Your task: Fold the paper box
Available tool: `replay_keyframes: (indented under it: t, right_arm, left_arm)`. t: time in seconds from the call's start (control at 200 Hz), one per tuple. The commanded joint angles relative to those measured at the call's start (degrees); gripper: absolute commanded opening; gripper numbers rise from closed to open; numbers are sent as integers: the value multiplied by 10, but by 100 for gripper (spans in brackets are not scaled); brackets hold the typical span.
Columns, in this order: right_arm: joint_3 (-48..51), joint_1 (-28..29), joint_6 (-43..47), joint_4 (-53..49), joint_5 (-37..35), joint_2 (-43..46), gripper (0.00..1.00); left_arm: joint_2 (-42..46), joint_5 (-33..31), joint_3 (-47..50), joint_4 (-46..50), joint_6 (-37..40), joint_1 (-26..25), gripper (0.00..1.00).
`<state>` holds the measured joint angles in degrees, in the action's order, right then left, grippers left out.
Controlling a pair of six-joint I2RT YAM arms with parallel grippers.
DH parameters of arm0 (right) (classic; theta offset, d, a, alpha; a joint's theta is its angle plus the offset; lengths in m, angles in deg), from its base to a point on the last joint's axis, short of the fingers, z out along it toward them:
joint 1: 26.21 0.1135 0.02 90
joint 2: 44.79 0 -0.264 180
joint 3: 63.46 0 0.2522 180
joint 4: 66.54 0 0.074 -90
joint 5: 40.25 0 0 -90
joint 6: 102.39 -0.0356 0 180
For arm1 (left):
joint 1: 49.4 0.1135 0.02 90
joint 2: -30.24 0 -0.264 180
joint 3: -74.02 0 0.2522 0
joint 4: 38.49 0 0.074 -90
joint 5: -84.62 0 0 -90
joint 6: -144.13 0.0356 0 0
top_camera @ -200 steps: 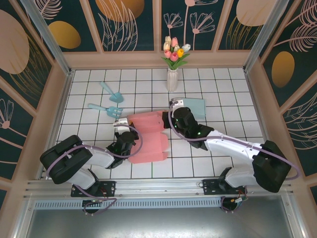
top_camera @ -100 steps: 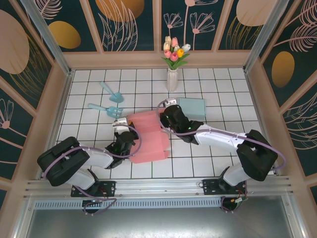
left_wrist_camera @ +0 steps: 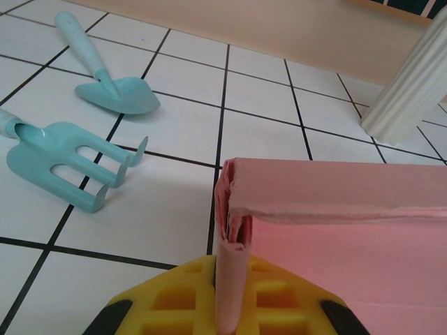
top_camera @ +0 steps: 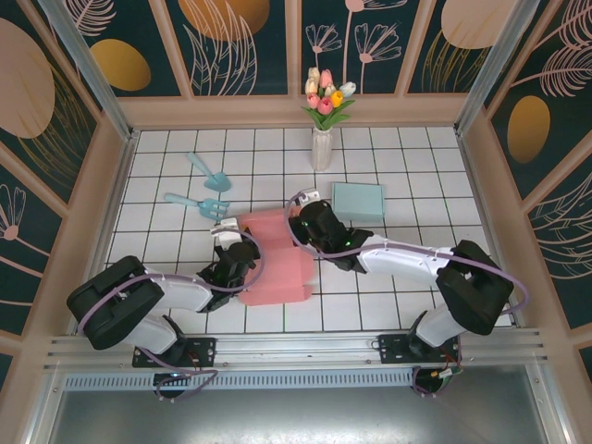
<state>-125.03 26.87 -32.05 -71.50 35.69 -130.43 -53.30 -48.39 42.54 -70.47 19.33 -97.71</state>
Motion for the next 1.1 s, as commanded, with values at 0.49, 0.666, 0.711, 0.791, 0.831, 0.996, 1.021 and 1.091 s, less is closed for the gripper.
replay_keyframes:
  t: [0.49, 0.666, 0.711, 0.791, 0.831, 0.996, 1.021, 1.091]
  right_arm:
    - [126, -32, -54, 25, -22, 37, 15]
    - [111, -28, -36, 63, 31, 17, 15]
    - [106, -24, -28, 77, 45, 14, 15]
    - [91, -10, -17, 93, 63, 5, 15]
    - [81, -4, -11, 98, 68, -1, 15]
    - [41, 14, -7, 92, 86, -43, 15]
    - [37, 16, -7, 89, 88, -48, 15]
    - [31, 23, -3, 81, 74, -49, 15]
  left_arm:
    - [43, 11, 11, 42, -36, 1, 0]
    - [49, 17, 11, 47, -35, 1, 0]
    - [47, 18, 10, 46, -34, 1, 0]
    - [42, 21, 8, 46, -33, 1, 0]
    - [38, 22, 6, 46, -33, 1, 0]
    - [33, 27, 5, 42, -35, 1, 0]
    - [33, 27, 5, 42, -36, 1, 0]
    - [35, 22, 5, 44, -35, 1, 0]
